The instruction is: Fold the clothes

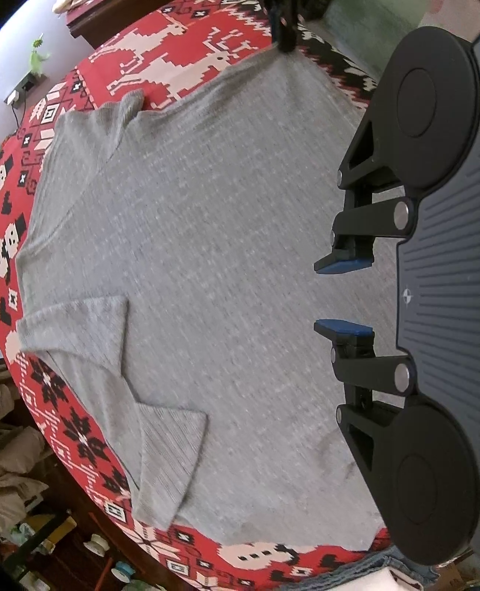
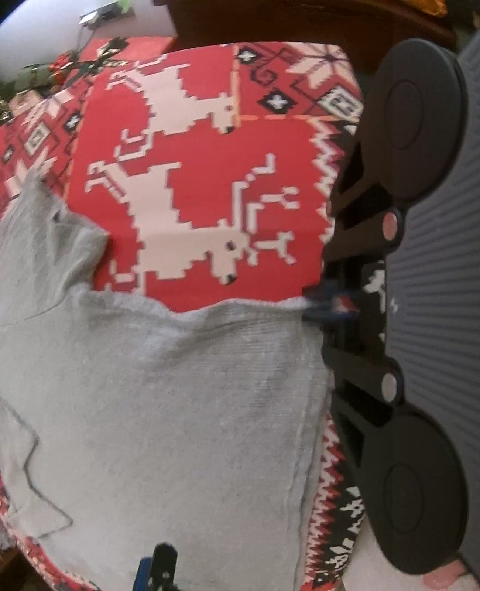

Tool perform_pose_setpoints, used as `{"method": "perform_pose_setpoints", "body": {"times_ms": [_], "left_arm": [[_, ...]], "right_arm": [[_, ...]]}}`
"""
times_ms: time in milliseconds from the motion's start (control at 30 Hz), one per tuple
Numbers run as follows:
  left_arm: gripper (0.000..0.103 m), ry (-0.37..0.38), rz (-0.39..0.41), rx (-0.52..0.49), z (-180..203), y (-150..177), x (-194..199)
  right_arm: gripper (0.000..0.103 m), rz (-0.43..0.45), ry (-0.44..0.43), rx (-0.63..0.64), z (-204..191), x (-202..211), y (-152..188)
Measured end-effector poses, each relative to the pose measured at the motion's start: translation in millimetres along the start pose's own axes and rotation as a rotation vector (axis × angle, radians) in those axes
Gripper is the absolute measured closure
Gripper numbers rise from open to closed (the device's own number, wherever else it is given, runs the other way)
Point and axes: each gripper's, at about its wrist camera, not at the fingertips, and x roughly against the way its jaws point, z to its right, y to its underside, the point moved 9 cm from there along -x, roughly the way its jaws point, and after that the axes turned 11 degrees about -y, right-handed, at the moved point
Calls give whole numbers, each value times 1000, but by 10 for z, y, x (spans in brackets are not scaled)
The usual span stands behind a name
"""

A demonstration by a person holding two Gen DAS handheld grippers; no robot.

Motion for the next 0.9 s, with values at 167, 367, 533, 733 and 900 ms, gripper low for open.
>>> {"method": "perform_pose_setpoints", "body": {"times_ms": [167,367,533,733,900], "left_arm": [[76,-10,-30,44,-129,156,-3],[76,-45,-68,149,-409,423,3],[76,-90,-103,283,-865,704,-53],[76,-155,-113,466,-1538,919,-190],[76,-206,-55,443,-1830,953,-351]], "right_arm": [[101,-54,-1,-81,124,2,64],[92,-77,-1,-77,80,139,-9],[87,-76,40,-19,-53,383,-168],[83,-15,42,99,-458,540,-737],[81,24,-14,190,-1192,558,-1226]]}}
